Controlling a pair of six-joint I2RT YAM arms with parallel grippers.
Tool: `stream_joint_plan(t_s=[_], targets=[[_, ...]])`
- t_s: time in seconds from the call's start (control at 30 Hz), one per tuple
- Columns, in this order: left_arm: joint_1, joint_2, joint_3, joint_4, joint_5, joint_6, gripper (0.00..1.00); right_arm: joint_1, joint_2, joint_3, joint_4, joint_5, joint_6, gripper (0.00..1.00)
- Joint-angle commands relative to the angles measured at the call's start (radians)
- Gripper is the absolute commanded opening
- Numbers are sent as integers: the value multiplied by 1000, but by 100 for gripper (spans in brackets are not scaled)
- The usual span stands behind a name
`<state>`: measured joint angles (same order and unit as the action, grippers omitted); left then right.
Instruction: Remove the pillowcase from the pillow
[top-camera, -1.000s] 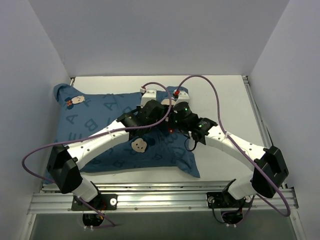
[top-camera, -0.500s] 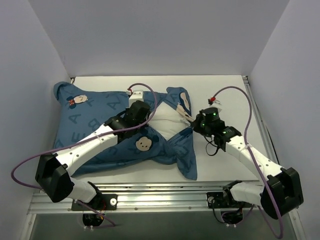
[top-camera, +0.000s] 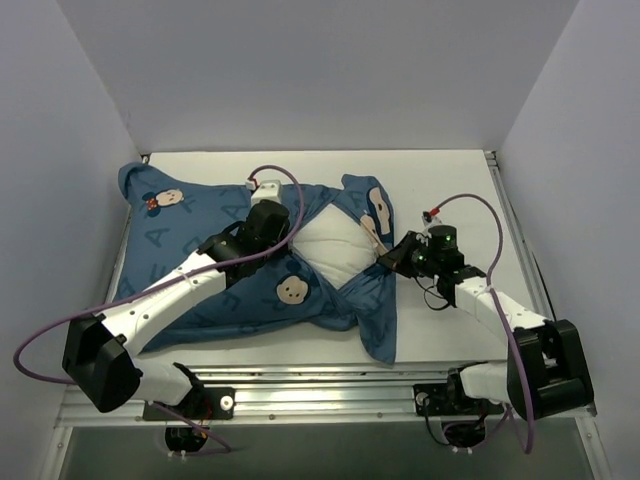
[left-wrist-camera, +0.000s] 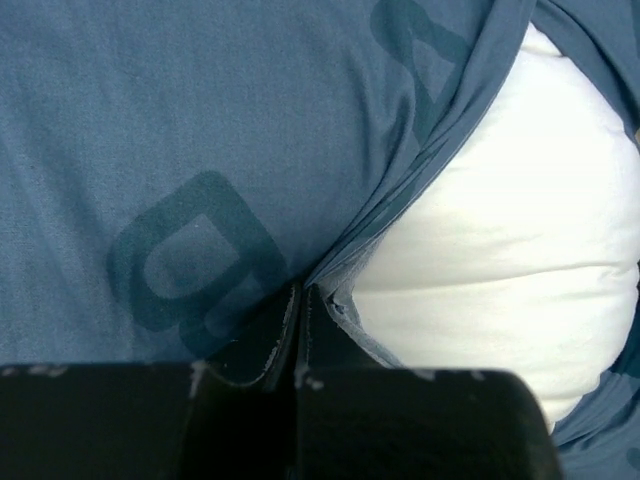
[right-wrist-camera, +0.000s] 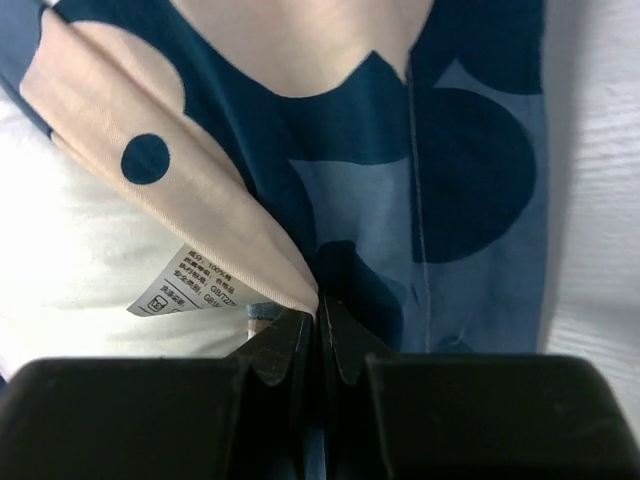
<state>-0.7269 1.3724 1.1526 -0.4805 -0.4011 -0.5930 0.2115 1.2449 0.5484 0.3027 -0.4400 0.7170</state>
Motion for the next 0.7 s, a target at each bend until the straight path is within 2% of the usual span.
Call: stream_joint_plan(t_s=[0.0,0.07,0.2,0.23,0.3,0.33,0.43,0.47,0.57,0.67], targets=[[15,-19,19,-162,-65,56,4,44,34,-10,80,-49,-79,1],[-12,-10,36,-153,-51,48,9,84,51,13,136,-74,-80,2],[-42,19,110,-173,-39,38,25,161,100,59,258,-126,-61,0],[-48,24,125,-188,-47,36,33,166,116,67,275,-128,-48,0],[-72,30,163,-193,-54,41,39,173,128,82,299,-126,-41,0],[-80,30,177,-202,-58,44,49,178,139,88,299,-123,-40,0],[-112,34,229,-217,-70,51,59,190,149,110,294,-115,-39,0],[-121,37,242,-221,-71,58,66,195,151,113,296,-114,-40,0],[-163,47,295,-242,-85,61,75,210,153,125,283,-98,-45,0],[-209,68,357,-253,-84,64,79,219,153,131,266,-82,-53,0]])
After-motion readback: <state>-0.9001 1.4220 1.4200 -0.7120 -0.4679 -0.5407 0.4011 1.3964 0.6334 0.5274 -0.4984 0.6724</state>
